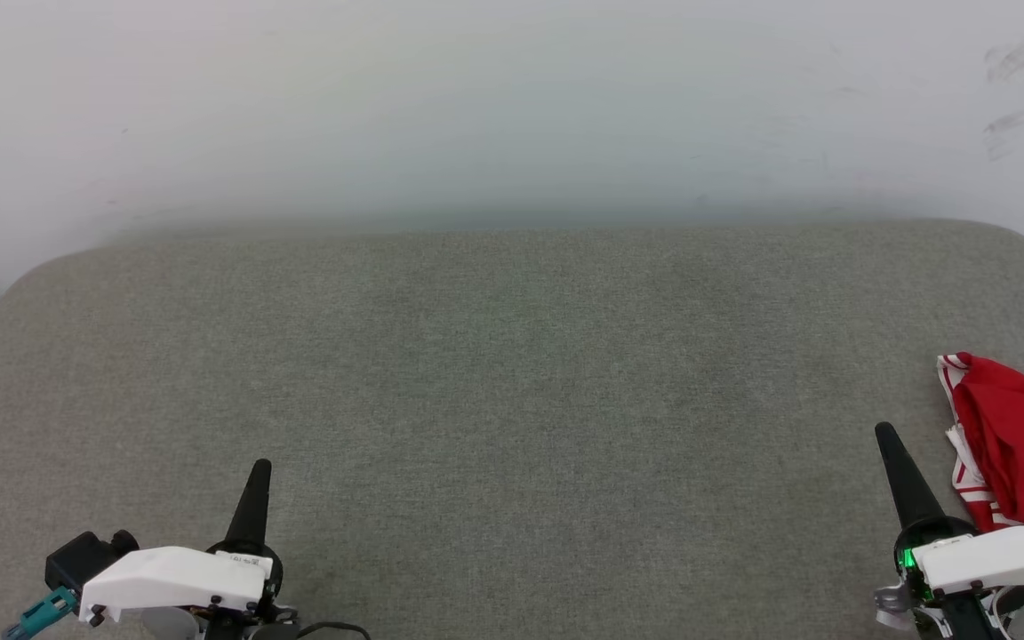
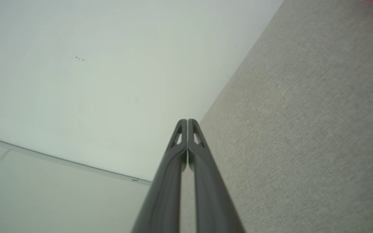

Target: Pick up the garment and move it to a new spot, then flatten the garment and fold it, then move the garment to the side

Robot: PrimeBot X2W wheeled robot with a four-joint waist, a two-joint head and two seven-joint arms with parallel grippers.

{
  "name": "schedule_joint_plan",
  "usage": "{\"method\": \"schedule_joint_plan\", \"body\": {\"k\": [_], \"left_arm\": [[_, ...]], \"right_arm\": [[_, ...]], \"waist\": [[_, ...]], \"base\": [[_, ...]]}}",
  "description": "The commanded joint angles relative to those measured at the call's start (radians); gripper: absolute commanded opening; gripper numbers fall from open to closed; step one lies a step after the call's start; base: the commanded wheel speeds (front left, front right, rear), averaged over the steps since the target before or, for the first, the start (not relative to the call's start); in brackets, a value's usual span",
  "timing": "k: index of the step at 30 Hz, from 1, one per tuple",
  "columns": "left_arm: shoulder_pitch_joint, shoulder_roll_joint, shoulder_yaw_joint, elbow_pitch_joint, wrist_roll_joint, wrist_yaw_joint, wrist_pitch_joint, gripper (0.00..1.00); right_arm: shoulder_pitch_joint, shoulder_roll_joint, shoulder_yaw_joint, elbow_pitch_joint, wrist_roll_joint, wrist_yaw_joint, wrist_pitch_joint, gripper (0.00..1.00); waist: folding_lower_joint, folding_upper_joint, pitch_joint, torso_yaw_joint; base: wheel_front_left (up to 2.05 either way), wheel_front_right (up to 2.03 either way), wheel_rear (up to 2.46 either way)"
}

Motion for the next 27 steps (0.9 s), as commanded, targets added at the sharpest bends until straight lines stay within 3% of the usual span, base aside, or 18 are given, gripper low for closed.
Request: {"method": "schedule_joint_plan", "body": {"k": [1, 27], "left_arm": [[-0.025, -0.003, 0.009, -0.005, -0.017, -0.008, 0.005, 0.00], [-0.049, -0.040, 0.069, 0.007, -0.227, -0.052, 0.068, 0.00]], "right_arm": [[-0.026, 0.002, -0.002, -0.004, 0.021, 0.000, 0.005, 0.00], [-0.054, 0.010, -0.019, 0.032, 0.267, 0.000, 0.028, 0.00]], "waist": [[-0.0001, 0.0000, 0.001, 0.000], [-0.0001, 0.0000, 0.020, 0.012]], "base": [[0.00, 0.00, 0.00], [0.00, 0.00, 0.00]]}}
